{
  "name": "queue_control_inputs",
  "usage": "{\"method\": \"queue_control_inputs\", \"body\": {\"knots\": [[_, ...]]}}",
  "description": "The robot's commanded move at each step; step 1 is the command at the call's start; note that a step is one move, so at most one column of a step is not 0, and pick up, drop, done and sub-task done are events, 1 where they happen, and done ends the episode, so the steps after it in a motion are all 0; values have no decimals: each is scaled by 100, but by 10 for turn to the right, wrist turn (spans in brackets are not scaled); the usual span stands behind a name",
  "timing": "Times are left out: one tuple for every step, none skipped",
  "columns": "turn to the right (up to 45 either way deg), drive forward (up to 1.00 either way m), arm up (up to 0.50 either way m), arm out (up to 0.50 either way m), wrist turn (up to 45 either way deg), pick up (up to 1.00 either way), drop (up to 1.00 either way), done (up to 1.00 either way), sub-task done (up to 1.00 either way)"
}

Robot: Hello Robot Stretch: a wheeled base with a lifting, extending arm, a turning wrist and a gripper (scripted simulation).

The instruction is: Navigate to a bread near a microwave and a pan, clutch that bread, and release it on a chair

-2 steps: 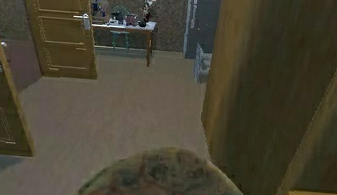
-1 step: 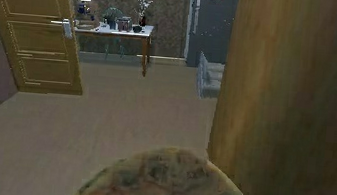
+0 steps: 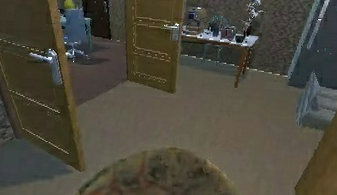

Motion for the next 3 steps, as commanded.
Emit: {"method": "queue_control_inputs", "body": {"knots": [[0, 100, 0, 0, 0, 0, 0, 0, 0], [-30, 0, 0, 0, 0, 0, 0, 0, 0], [0, 35, 0, 0, 0, 0, 0, 0, 0]]}}
